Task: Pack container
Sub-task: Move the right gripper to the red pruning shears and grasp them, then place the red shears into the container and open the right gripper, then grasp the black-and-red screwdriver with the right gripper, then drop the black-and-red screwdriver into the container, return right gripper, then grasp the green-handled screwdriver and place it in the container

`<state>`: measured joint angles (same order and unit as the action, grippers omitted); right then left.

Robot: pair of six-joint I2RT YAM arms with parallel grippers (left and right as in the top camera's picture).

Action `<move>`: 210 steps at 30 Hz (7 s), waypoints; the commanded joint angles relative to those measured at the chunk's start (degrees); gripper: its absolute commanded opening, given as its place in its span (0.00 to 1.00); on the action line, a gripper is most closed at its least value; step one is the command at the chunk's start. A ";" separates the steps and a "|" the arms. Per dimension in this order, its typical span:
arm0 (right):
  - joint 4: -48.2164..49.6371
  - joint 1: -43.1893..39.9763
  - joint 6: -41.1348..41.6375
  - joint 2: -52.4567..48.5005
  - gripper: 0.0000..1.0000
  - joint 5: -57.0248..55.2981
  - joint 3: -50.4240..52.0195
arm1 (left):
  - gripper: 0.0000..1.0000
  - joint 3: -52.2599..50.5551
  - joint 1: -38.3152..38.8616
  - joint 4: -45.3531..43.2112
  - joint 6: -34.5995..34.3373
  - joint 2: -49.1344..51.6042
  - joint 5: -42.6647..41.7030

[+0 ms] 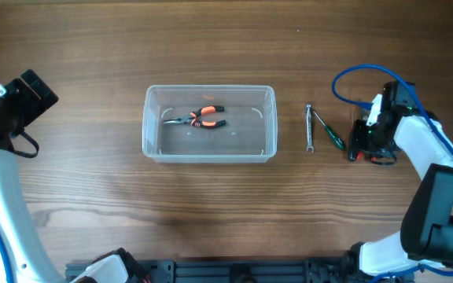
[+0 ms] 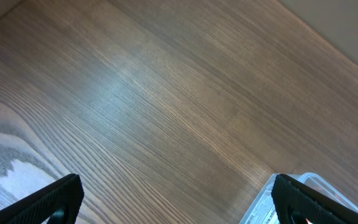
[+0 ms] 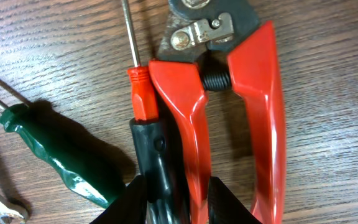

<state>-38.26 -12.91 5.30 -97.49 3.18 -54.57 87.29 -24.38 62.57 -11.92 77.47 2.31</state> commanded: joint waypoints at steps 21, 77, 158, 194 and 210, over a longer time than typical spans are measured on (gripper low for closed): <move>-1.57 -5.64 -4.09 -0.55 0.43 0.70 -2.78 | 1.00 0.11 -0.28 -0.13 -0.55 0.17 0.37; -8.17 40.85 -48.54 -16.55 0.04 3.69 -30.45 | 1.00 0.11 -0.28 -0.13 -0.55 0.17 0.37; 9.68 52.33 -36.54 -12.22 0.04 7.10 -17.70 | 1.00 0.11 -0.28 -0.13 -0.55 0.15 0.37; -2.38 12.07 -5.55 -11.02 0.54 -5.31 -8.61 | 1.00 0.11 -0.28 -0.13 -0.55 0.17 0.37; -16.28 13.00 -3.69 -4.35 0.04 -1.46 -26.03 | 1.00 0.11 -0.28 -0.13 -0.55 0.17 0.37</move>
<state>-50.22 -0.75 0.38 -107.98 -2.00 -69.41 87.29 -24.38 62.54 -11.92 77.58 2.31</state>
